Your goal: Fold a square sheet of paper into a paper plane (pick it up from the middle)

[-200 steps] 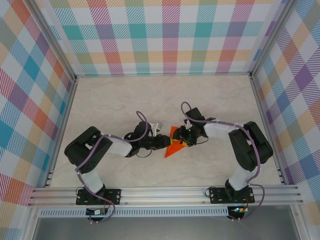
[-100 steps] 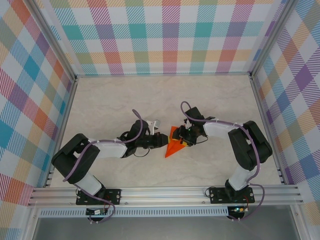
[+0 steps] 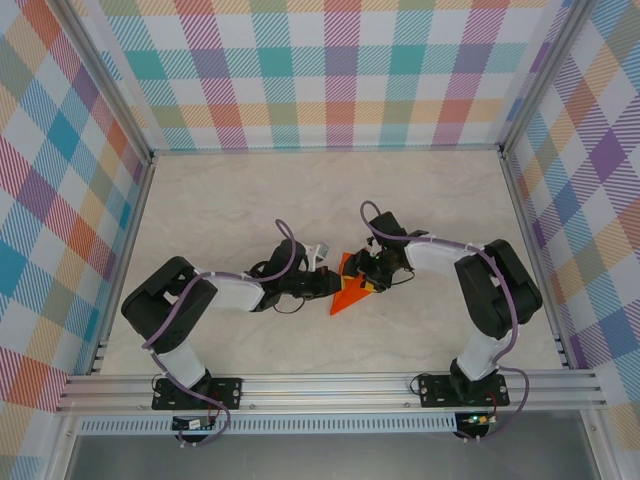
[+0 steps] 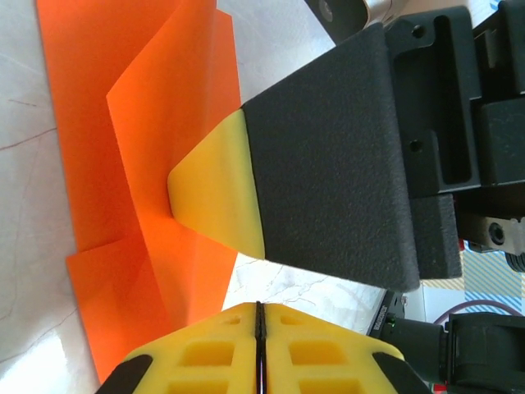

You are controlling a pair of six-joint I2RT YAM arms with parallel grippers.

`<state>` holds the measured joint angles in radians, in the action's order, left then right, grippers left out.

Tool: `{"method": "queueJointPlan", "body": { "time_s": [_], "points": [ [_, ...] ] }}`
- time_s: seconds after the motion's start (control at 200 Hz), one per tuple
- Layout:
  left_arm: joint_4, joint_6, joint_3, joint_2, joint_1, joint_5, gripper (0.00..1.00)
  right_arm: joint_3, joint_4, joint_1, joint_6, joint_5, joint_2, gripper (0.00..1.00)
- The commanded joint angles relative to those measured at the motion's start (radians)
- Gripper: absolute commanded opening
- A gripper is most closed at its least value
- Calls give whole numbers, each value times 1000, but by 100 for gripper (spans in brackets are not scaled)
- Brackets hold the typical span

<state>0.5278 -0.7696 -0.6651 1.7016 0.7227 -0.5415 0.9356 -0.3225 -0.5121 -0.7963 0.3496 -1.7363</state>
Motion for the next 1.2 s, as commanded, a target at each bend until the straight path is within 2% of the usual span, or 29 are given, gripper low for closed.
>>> {"method": "queueJointPlan", "body": {
  "time_s": [0.0,1.195],
  "points": [
    [9,0,-20,26,10,-14,8,-3,-76,3,4,-83,-47,59],
    [-53,14,-13,77,11,51,5,55,-203,-4,-4,-178,-157,57]
  ]
}}
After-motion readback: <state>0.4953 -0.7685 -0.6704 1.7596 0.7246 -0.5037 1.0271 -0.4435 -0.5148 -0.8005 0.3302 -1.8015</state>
